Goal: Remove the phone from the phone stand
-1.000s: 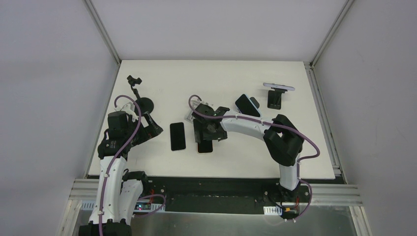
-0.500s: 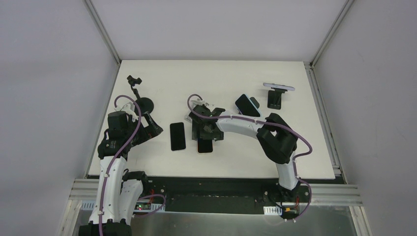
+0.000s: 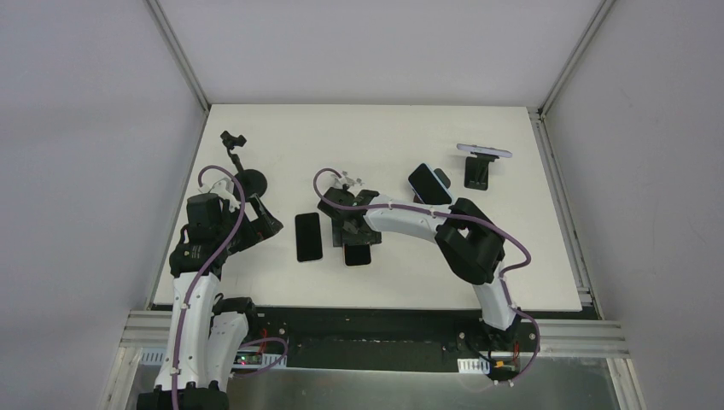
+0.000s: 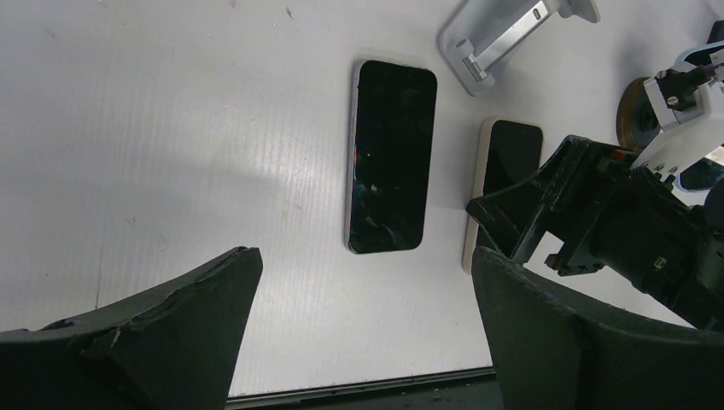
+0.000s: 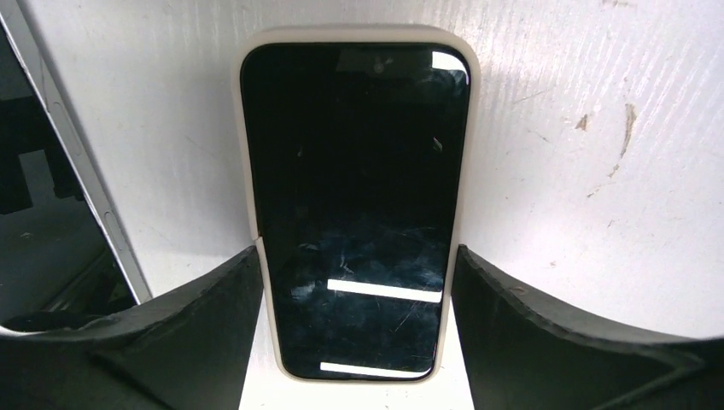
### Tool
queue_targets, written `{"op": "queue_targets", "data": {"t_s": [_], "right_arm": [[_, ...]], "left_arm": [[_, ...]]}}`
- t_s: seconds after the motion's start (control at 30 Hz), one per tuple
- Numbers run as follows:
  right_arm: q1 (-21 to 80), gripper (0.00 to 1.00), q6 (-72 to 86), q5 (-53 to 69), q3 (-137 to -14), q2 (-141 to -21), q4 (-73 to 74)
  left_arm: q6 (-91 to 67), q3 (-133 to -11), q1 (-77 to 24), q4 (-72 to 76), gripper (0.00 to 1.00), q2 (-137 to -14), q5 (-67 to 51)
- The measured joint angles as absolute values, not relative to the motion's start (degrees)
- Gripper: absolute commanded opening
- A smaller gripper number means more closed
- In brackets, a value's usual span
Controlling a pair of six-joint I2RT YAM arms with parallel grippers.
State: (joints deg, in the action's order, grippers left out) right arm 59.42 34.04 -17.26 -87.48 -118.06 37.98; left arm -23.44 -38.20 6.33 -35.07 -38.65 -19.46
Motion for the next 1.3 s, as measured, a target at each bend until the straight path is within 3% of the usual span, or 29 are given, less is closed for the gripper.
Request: {"op": "queue_targets", "data": {"t_s": [0.1,0.2,0.9,1.3], "right_arm": [[59.48,0.63,33.43,-17.61,-88.36,-118.52,38.85],[59.48,0.60,31.94,-17.56,-89.47,-119.22,39.59],[51.59,0.57,23.51,-12.56,-108.88,-130.96,42.35],[54.46,0.57,23.05,-11.97,-102.02,-127.00,39.68]], "left_arm": [[-23.42,-38.20,6.33,-35.07,1.00,-38.59,-19.46],[-23.44,-38.20,6.33,-35.07,1.00,-38.59,-19.44],[-23.44,-38.20,6.33,-35.07,1.00,-38.59,-19.44],[-23.44,-38.20,6.33,-35.07,1.00,-38.59,-19.44]]}}
